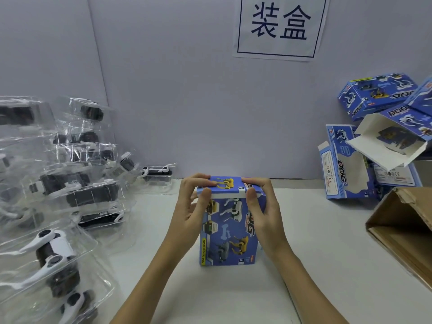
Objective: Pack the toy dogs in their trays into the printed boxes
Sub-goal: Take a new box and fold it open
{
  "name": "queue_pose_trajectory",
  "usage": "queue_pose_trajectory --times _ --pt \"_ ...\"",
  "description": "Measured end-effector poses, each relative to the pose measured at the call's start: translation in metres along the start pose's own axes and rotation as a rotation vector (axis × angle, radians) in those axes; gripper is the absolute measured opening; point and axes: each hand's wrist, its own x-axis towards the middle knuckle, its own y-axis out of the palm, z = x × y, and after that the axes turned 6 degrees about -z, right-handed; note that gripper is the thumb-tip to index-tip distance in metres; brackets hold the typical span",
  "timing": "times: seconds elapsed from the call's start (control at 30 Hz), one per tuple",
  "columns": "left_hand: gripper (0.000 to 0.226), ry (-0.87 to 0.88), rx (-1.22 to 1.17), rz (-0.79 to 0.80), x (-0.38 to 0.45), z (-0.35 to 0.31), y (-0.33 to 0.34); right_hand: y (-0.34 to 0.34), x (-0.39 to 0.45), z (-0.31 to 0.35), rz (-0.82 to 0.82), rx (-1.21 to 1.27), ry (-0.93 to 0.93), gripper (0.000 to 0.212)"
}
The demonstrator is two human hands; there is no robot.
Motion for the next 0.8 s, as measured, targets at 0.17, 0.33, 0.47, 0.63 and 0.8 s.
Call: queue_pose_trajectory --times 0.17,0.33,0.47,0.63,0.8 --pt "0.067 -0.089 0.020 0.016 -0.006 0.005 0.000 0.006 0.001 0.001 -0.095 0.005 0.042 0.070" --pt "0.063 0.023 0.012 -0.078 -0.007 0.009 0.003 0.006 -0.001 -0.003 -0.198 -0.151 -0.193 0.040" --pt "0.041 0.123 0.187 0.045 -0.006 0.009 -0.004 -0.004 0.002 -0.007 -0.031 -0.400 -0.377 0.017" --pt "0.055 0.214 0.178 -0.014 -0.009 0.002 0.003 -0.007 0.003 -0.004 -0.087 -0.427 -0.362 0.020" --pt "0.106 0.158 0.136 0.084 -0.009 0.007 0.001 -0.005 0.001 -0.005 -0.172 -0.311 -0.198 0.040"
